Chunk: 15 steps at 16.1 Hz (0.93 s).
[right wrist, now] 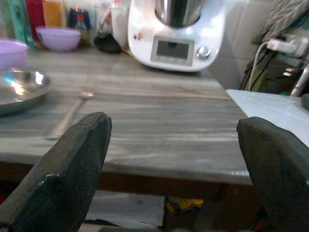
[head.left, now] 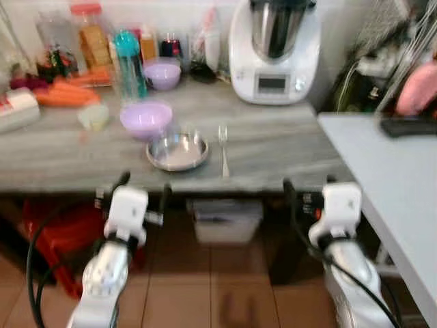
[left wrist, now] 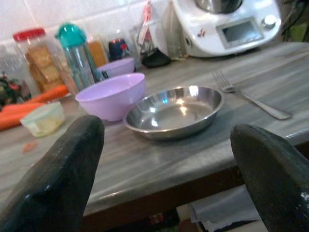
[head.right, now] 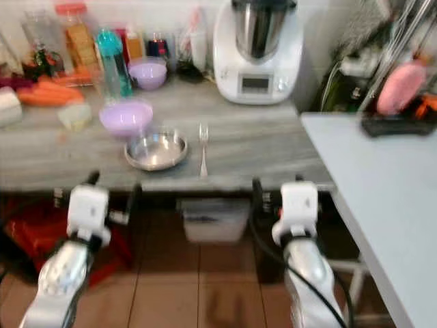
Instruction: Setting the table
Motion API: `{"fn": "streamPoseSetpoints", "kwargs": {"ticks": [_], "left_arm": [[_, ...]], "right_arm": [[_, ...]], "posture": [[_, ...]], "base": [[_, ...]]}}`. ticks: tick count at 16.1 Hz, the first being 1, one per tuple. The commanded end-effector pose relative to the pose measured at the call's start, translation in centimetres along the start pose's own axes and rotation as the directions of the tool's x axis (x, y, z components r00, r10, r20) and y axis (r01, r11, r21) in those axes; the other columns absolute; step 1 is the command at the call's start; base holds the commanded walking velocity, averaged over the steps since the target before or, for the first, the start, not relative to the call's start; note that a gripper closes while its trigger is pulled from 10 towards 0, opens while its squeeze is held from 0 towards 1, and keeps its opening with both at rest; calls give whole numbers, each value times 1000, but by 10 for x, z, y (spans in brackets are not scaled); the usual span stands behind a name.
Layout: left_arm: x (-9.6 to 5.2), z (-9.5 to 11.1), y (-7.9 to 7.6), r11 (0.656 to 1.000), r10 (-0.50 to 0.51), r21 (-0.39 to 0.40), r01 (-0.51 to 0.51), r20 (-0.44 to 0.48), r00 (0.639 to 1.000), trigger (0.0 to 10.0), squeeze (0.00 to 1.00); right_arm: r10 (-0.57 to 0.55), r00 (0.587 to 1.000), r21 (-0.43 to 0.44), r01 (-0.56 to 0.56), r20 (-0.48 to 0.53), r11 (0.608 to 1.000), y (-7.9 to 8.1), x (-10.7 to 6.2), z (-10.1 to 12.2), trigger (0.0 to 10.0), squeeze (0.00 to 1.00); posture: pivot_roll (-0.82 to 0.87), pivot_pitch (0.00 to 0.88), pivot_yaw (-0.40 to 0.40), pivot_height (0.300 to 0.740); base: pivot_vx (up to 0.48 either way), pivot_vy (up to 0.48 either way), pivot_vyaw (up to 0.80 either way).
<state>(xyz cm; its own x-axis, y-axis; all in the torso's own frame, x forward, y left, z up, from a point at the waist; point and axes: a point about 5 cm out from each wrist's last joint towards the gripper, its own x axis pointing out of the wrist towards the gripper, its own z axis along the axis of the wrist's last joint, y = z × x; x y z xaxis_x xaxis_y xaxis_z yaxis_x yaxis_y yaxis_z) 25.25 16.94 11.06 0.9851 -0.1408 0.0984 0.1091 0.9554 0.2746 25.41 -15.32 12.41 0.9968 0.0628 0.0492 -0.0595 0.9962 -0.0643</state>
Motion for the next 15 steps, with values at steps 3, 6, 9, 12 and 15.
{"fn": "streamPoseSetpoints", "kwargs": {"ticks": [3, 6, 9, 12, 15], "left_arm": [[1, 0, -2, 1000, -1, -2, 1, 7, 1000, 10000, 0], [1, 0, -3, 1000, -5, -4, 5, 7, 1000, 10000, 0], [1, 0, -5, 1000, -23, -3, 23, 11, 1000, 10000, 0], [2, -1, -6, 999, -31, -13, 31, 13, 999, 10000, 0], [3, -1, -7, 999, -29, -26, 29, 12, 1000, 10000, 0]], "right_arm": [[-4, 1000, 0, 4, 10, 1000, -2, 2, 2, 10000, 0], [0, 1000, 3, 0, 9, 1000, -1, 2, 2, 10000, 0], [3, 1000, 4, -3, 9, 1000, 0, 1, 1, 10000, 0], [7, 1000, 5, -7, 11, 1000, 0, 2, 2, 10000, 0], [9, 1000, 4, -9, 13, 1000, 1, 2, 2, 10000, 0]], "posture": [[21, 0, 4, 740], [18, 0, 4, 740], [18, 0, 4, 740], [18, 0, 4, 740], [18, 0, 6, 740]], "base": [[-333, 0, 0], [-331, 0, 0], [-289, 0, 0], [-160, 0, 0], [0, 0, 0]]}}
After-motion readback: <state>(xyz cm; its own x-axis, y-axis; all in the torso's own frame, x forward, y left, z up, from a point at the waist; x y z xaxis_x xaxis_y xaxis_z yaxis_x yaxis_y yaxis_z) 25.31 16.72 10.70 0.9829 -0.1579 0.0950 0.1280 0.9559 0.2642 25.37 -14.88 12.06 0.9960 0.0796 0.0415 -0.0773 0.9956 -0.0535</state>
